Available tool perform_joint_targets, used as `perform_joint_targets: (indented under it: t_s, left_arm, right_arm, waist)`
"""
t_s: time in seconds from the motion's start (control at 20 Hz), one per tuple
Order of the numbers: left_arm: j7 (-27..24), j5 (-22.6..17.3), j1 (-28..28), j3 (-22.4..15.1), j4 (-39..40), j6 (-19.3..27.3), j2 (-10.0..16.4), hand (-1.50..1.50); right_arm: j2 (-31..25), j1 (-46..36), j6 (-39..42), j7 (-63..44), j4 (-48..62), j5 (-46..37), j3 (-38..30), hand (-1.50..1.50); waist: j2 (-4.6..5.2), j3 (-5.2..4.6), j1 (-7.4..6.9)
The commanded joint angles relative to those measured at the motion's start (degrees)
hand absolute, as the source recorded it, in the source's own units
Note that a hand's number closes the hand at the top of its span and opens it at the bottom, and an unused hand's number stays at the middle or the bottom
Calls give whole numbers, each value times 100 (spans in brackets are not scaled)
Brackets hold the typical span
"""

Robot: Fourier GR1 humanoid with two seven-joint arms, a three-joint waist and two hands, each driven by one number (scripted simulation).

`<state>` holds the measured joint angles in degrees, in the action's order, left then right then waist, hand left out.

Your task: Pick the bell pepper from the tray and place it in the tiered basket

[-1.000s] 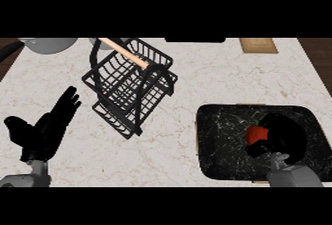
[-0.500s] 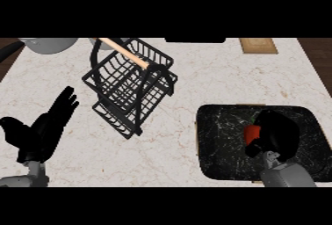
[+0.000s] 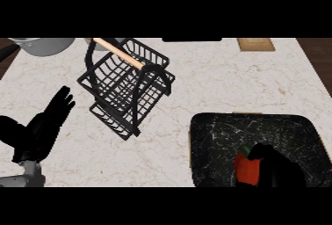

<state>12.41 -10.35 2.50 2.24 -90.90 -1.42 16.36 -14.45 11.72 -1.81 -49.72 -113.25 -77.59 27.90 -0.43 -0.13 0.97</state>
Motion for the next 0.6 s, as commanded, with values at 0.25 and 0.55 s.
perform_joint_targets:
  t_s: [0.25,0.55]
  left_arm:
    - [70,132,118,-64,10,79,-81,0]
    - [-115,36,55,36,107,-221,-70,0]
  right_arm:
    - [622,-127,-791,12,-1971,-710,1214,150]
    - [1412,-1170,628,-392,-2192,-1060,1829,150]
  waist:
    - [8,8,-28]
    - [38,7,-113]
